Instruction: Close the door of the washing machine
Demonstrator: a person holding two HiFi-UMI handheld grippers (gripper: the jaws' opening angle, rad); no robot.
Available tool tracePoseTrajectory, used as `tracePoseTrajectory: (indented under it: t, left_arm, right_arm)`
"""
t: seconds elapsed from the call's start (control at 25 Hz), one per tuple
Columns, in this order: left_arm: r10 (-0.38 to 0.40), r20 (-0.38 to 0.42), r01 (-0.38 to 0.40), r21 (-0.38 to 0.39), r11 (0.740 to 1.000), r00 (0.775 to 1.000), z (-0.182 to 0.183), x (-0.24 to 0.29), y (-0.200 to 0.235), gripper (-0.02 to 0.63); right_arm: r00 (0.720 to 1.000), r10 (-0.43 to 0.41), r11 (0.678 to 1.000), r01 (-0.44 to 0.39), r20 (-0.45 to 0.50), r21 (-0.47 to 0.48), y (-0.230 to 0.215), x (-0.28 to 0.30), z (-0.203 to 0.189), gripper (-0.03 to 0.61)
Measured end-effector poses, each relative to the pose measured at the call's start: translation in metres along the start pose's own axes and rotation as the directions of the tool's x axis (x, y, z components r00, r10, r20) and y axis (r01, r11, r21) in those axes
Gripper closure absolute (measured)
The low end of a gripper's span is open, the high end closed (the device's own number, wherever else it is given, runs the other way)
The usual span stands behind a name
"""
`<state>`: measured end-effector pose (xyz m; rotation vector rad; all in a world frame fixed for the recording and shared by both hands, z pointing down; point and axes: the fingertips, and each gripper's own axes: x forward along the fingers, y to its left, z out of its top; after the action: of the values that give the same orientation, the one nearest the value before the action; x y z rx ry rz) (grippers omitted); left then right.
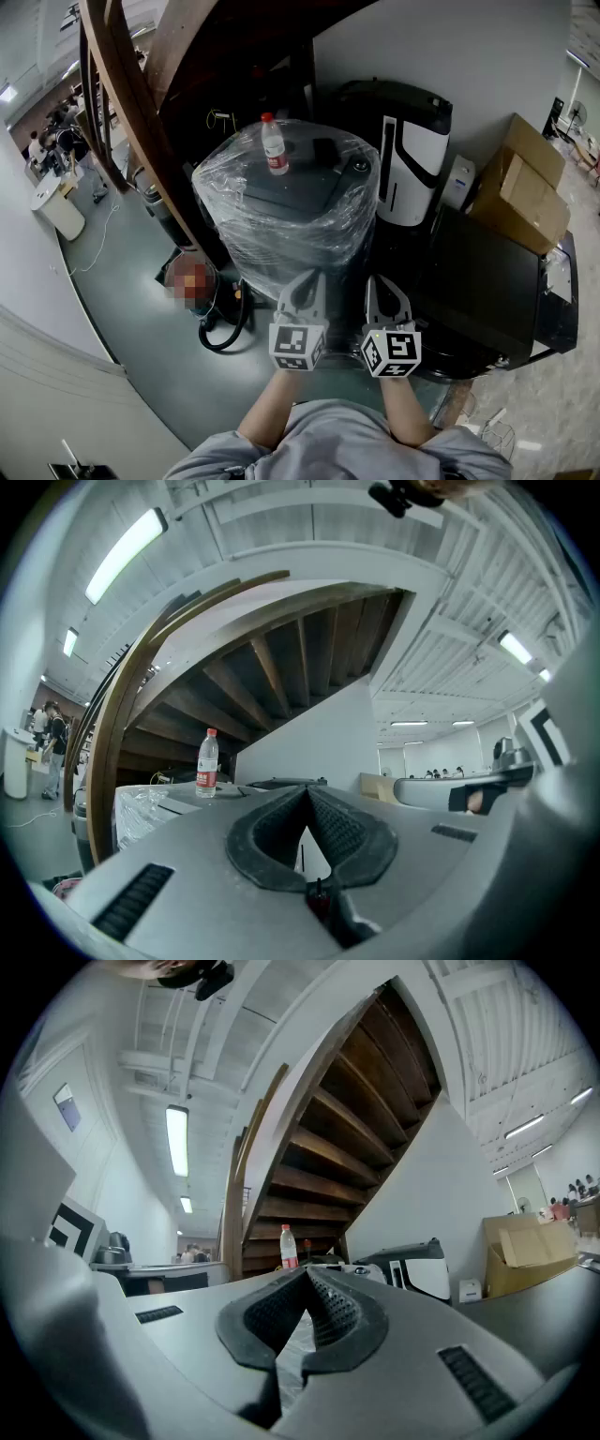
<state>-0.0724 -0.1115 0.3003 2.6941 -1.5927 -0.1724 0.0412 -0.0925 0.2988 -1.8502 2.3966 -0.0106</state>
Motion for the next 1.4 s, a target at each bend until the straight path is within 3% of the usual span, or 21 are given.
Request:
tracePoseTrajectory:
  t: [0.8,1.4]
  left_arm:
    - [0.009,-0.037,-0.009,-0.002,1.000,0.999,-0.016,0.003,0.016,0.615]
    - [0.002,-0.077,-0.003,-0.012,1.000,0.997,-0.046,0.015,0.028,0.615]
  right_arm:
    - [0.999,-0.021,0.999,0.022,-0.038,0.026,-0.002,0.011,-0.017,0.578]
    - [0.987,-0.036,0.999,0.037,-0.159,0.001,-0.010,0.024,-0.068,0.577]
